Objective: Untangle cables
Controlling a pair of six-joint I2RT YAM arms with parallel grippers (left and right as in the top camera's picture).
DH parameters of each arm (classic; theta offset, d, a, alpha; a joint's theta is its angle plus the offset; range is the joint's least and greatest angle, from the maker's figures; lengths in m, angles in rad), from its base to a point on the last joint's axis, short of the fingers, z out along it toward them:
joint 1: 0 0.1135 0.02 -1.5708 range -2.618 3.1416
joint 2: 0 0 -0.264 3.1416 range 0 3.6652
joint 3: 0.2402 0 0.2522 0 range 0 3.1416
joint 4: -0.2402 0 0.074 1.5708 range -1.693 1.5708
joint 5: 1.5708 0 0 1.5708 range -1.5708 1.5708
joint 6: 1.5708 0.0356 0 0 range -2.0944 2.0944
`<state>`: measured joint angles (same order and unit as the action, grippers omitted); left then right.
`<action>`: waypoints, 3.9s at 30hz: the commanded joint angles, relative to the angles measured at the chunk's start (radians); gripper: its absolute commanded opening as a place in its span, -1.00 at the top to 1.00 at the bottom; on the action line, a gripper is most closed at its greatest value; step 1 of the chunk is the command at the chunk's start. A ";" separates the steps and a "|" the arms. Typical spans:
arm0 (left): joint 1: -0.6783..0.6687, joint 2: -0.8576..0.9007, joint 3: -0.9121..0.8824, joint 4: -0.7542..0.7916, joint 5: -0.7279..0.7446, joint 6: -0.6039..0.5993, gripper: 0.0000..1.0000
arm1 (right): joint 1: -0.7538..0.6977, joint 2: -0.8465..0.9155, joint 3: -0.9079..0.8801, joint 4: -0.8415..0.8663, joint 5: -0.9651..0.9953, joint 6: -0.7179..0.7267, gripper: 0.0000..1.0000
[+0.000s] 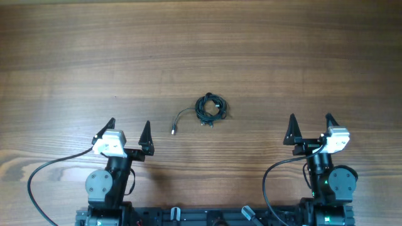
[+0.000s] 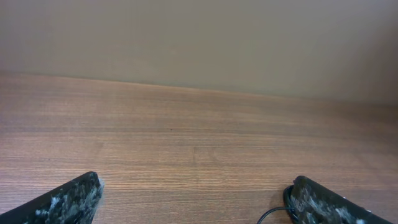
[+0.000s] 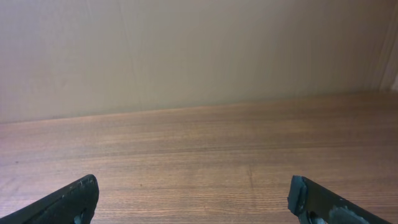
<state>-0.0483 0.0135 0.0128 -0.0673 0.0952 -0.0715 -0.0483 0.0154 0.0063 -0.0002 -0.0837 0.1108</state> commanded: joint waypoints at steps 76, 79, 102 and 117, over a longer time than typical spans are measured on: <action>-0.007 0.446 0.471 -0.360 0.392 -0.304 -1.00 | 0.005 -0.008 -0.001 0.003 0.016 -0.005 -1.00; -0.007 0.470 0.471 -0.358 0.398 -0.303 -1.00 | 0.005 -0.008 -0.002 0.003 0.016 -0.005 -1.00; -0.498 1.377 0.797 -0.123 -0.131 -0.101 -0.76 | 0.005 -0.008 -0.002 0.003 0.016 -0.005 -1.00; -0.497 1.804 0.797 0.157 -0.130 0.148 0.37 | 0.005 -0.008 -0.002 0.003 0.016 -0.005 -1.00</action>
<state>-0.5426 1.7908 0.8009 0.0841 -0.0288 0.1192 -0.0483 0.0154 0.0063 -0.0002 -0.0799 0.1108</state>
